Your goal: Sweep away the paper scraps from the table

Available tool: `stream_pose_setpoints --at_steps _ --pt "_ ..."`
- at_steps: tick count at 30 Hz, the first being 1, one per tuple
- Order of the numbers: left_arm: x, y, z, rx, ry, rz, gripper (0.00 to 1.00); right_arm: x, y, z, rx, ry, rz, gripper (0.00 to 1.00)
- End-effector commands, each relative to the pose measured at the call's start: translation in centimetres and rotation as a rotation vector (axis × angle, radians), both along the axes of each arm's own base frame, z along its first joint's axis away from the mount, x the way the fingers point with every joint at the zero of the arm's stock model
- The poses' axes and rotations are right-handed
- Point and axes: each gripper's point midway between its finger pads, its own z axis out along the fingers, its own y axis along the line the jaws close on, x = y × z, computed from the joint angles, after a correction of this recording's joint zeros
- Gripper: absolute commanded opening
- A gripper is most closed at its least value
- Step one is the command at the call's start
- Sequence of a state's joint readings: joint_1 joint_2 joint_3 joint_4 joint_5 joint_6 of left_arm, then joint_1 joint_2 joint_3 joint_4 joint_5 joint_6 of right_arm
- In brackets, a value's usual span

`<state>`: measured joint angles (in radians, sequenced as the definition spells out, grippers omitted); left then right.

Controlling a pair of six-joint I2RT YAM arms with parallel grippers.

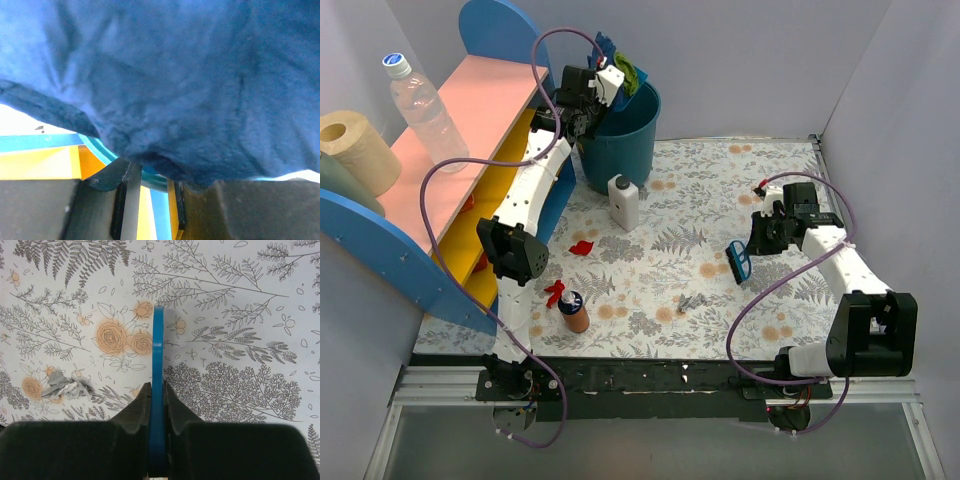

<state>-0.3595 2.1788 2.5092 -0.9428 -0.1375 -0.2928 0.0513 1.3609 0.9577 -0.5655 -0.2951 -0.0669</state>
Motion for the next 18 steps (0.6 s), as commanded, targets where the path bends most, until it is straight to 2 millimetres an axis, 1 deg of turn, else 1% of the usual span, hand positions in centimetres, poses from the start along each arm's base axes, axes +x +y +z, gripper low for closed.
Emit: stream_pose_setpoints --at_steps 1,5,6,7,8,9,10,11,12,13,14,16,17,18 --pt "1.3 2.5 2.4 0.111 -0.108 0.08 0.0 0.3 0.0 1.1 0.026 -0.052 -0.011 0.01" --pt "2.1 3.7 2.6 0.207 -0.138 0.113 0.0 -0.2 0.0 0.8 0.032 -0.046 -0.015 0.01" --pt "2.5 3.8 2.4 0.228 -0.147 0.117 0.0 -0.3 0.0 0.7 0.033 -0.041 -0.016 0.01" --pt "2.6 4.3 2.6 0.29 -0.157 0.124 0.0 -0.4 0.0 0.6 0.035 -0.04 -0.018 0.01" --pt "2.8 4.3 2.6 0.323 -0.164 0.121 0.0 -0.5 0.0 0.5 0.035 -0.038 -0.016 0.01" --pt "3.1 4.3 3.2 0.347 -0.192 0.128 0.0 -0.6 0.0 0.5 0.04 -0.036 -0.019 0.01" --pt "3.2 4.5 3.8 0.448 -0.212 0.111 0.0 -0.7 0.0 0.5 0.042 -0.037 -0.02 0.01" --pt "3.4 4.6 3.6 0.498 -0.218 0.107 0.0 -0.8 0.1 0.3 0.043 -0.033 -0.021 0.01" --pt "3.9 4.4 4.7 0.537 -0.268 0.105 0.0 -0.8 0.0 0.3 0.046 -0.035 -0.028 0.01" --pt "3.9 4.5 5.6 0.59 -0.293 0.114 0.0 -0.9 0.1 0.4 0.051 -0.037 -0.029 0.01" --pt "4.5 4.6 6.5 0.697 -0.33 0.087 0.0 -1.1 0.2 0.2 0.058 -0.03 -0.03 0.01" --pt "4.8 4.7 7.1 0.812 -0.348 0.07 0.0 -1.1 0.2 0.3 0.061 -0.033 -0.033 0.01" --pt "5.0 5.2 7.2 0.96 -0.325 0.036 0.0 -1.2 0.2 0.4 0.062 -0.032 -0.032 0.01" --pt "5.2 5.5 8.0 1.003 -0.347 0.051 0.0 -1.2 0.1 0.4 0.062 -0.032 -0.033 0.01"
